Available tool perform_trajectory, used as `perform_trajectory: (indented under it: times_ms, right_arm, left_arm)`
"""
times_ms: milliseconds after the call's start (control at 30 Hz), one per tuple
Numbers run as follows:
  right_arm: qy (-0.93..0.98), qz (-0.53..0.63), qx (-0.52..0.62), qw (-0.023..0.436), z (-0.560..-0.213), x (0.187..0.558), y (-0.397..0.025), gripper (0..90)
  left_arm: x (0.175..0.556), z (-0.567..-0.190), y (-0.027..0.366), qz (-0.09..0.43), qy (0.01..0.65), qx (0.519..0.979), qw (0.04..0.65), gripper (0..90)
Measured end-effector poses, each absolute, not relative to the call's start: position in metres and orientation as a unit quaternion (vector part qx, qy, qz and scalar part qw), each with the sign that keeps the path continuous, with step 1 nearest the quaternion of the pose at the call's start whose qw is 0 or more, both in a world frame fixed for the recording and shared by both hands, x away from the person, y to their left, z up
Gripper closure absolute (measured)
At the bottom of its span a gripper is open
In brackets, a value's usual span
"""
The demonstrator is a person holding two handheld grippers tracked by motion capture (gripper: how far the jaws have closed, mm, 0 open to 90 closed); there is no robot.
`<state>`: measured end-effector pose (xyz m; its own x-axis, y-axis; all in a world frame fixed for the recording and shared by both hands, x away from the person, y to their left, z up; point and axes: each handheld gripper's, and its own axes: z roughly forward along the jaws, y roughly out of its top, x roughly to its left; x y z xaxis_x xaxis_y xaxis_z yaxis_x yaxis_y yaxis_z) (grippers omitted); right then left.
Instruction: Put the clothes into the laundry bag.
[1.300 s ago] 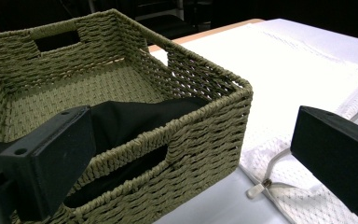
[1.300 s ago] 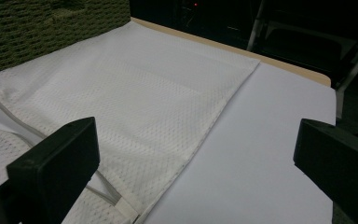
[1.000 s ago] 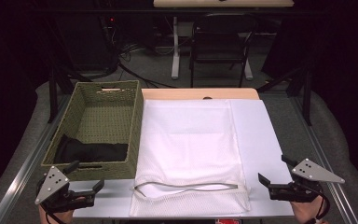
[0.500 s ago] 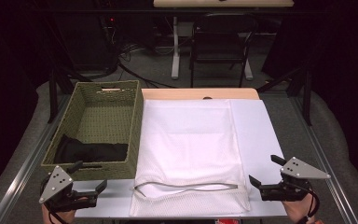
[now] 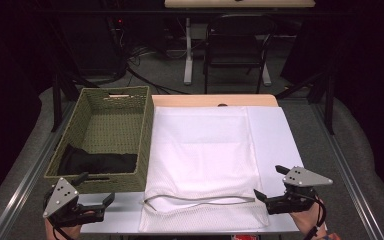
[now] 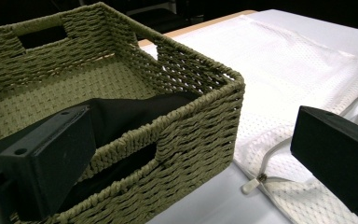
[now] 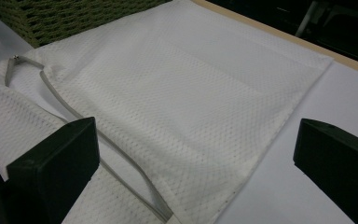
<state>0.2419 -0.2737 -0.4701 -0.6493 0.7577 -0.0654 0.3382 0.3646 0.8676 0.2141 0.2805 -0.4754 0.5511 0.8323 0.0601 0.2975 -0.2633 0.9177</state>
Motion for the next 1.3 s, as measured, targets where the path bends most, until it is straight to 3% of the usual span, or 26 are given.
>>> perform_trajectory:
  times_ms: [1300]
  right_arm:
    - [0.86, 0.399, 0.295, 0.118, -0.505, 0.3, -0.195, 0.0]
  left_arm:
    - [0.216, -0.477, 0.279, 0.277, 0.377, 0.748, 0.47, 0.0]
